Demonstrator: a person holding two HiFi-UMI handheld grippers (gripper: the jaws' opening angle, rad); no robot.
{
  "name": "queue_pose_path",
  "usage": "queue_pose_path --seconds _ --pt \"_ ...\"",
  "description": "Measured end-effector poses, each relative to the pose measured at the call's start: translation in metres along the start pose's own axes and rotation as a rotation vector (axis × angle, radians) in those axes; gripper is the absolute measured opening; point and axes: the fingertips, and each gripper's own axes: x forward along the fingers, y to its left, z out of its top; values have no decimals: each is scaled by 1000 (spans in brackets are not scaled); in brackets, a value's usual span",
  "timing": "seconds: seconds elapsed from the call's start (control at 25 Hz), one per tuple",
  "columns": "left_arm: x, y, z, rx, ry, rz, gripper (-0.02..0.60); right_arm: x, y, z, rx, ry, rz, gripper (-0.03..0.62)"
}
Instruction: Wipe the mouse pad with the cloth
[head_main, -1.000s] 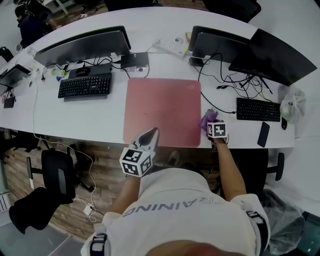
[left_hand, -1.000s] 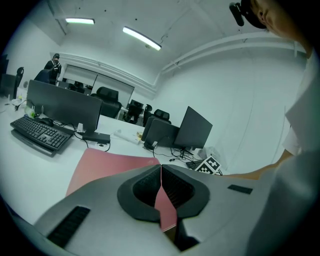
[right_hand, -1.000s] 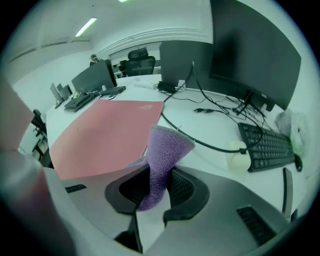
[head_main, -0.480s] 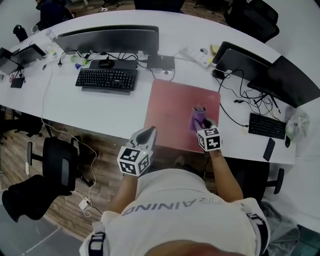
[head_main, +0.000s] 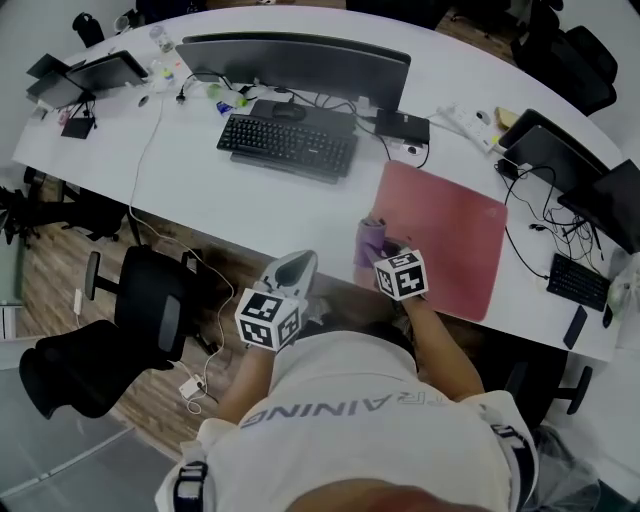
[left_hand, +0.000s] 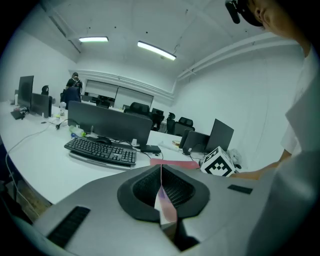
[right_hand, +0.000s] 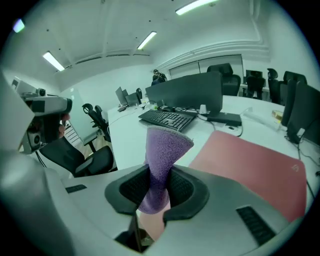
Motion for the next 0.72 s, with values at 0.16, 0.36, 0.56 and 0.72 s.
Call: queue_pose_path --seconds 0.16,0.36,0.56,0.72 --pt "-17 31 0 7 11 26 32 58 45 -16 40 71 73 104" --pt "-19 38 -2 55 33 20 32 107 72 -34 -41 140 69 104" --pt "-13 32 -2 40 31 -15 32 105 56 -44 67 147 52 104" --pt "-4 26 -4 44 37 -15 32 90 39 -58 130 146 41 104"
